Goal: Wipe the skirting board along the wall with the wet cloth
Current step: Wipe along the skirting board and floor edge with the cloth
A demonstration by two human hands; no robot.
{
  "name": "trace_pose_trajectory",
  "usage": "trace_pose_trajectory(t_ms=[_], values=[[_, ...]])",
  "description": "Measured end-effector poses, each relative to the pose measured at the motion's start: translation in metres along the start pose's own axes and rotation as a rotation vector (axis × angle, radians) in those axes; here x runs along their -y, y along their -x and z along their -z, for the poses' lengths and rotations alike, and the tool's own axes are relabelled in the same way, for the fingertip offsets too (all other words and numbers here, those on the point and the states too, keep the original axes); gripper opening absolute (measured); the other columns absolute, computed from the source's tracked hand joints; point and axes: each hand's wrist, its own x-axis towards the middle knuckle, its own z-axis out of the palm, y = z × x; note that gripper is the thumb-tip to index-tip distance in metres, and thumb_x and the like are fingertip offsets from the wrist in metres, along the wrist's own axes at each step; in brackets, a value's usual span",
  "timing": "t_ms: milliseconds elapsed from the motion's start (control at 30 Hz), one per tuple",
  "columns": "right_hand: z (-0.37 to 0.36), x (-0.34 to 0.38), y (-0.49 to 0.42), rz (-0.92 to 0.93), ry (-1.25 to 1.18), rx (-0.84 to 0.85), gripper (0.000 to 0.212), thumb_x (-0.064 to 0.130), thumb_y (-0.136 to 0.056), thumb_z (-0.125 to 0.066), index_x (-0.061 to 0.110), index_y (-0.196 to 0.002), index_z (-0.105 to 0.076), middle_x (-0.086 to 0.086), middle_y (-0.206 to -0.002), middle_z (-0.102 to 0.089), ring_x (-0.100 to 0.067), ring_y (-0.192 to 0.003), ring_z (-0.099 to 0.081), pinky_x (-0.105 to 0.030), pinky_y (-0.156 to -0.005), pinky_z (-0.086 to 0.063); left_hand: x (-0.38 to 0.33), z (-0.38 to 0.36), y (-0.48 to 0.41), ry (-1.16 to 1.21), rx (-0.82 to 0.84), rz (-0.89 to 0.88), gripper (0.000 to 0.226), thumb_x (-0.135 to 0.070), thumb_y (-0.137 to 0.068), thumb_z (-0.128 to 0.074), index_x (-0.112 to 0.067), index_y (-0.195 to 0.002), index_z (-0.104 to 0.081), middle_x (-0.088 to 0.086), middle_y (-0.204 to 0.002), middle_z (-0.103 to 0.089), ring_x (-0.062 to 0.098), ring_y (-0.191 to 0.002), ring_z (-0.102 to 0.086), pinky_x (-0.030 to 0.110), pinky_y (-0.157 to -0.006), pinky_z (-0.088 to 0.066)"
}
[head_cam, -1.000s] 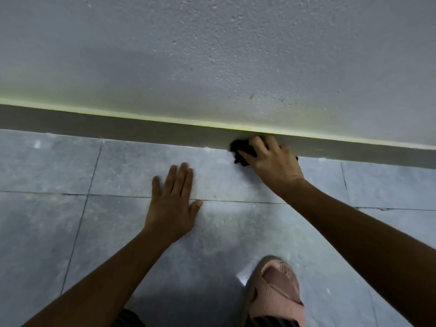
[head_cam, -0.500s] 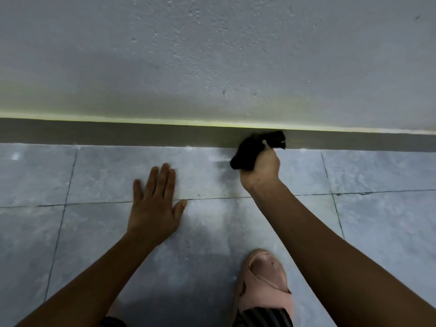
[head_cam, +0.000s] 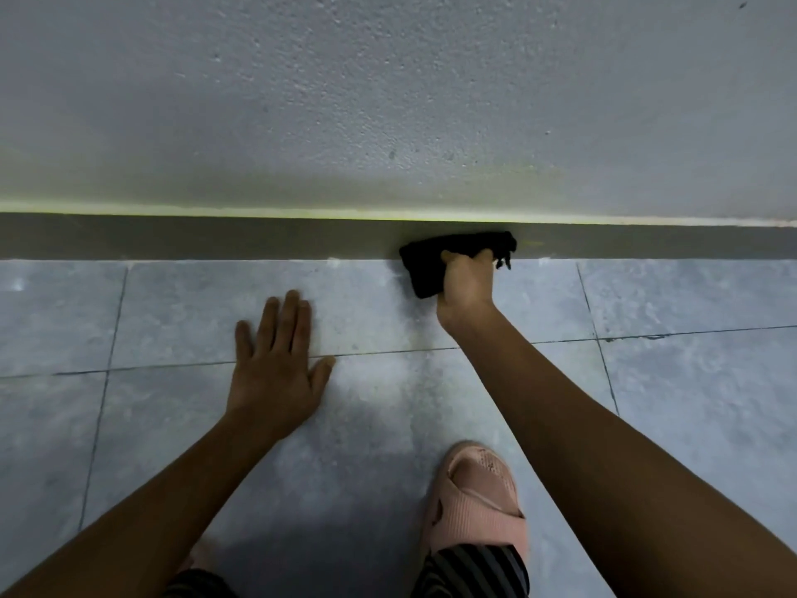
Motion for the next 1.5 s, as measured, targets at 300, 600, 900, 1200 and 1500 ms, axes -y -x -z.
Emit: trace_pose_trajectory(t_ms=[300,600,900,1200,1500], values=[[-0.023,-0.015,0.021,0.047,0.342,0.109,0.05,0.005,-0.092,-0.048,0.002,-0.138,-0.03,-0.012,-0.143,-0.033,-0.026,-0.118,-0.046,-0.028,-0.097,-0.041,-0.027,0.0,-0.024,0.036,0.036,0.006,0.084,-0.061,-0.077,0.007,-0.011,-0.145,0.017,0.005,-0.15,0.025,0.017,-0.137,0.024,0.046,-0.113,0.008],[-0.024,-0.005,0.019,0.053,0.694,0.032,0.061,0.007,-0.092,-0.043,-0.009,-0.144,-0.015,-0.032,-0.149,-0.013,-0.046,-0.136,-0.019,-0.052,-0.113,-0.023,-0.027,0.002,-0.025,-0.041,0.066,-0.004,0.081,-0.061,-0.082,0.005,-0.01,-0.143,0.021,0.007,-0.151,0.026,0.024,-0.142,0.018,0.048,-0.114,0.004],[-0.041,-0.004,0.039,0.191,0.711,0.084,0.05,0.0,-0.09,-0.047,-0.012,-0.134,-0.027,-0.031,-0.141,-0.02,-0.039,-0.12,-0.041,-0.034,-0.104,-0.037,-0.024,0.001,-0.024,-0.016,0.054,-0.02,0.086,-0.064,-0.078,0.007,-0.011,-0.146,0.013,0.008,-0.155,0.016,0.024,-0.143,0.013,0.049,-0.114,0.002],[-0.005,0.002,0.01,0.049,0.79,0.005,0.063,0.004,-0.092,-0.046,-0.009,-0.144,-0.014,-0.03,-0.149,-0.013,-0.043,-0.133,-0.026,-0.046,-0.112,-0.027,-0.024,-0.001,-0.022,0.005,0.023,-0.028,0.083,-0.063,-0.079,0.003,-0.012,-0.144,0.014,0.008,-0.154,0.016,0.023,-0.143,0.013,0.048,-0.114,0.003],[0.02,0.033,-0.003,0.1,0.467,-0.187,0.058,-0.002,-0.092,-0.039,-0.006,-0.144,-0.013,-0.024,-0.148,-0.015,-0.037,-0.125,-0.037,-0.03,-0.099,-0.034,-0.039,0.0,-0.029,0.001,-0.037,-0.162,0.075,-0.055,-0.086,-0.007,-0.008,-0.143,0.004,0.01,-0.154,0.007,0.023,-0.141,0.008,0.045,-0.113,0.001]])
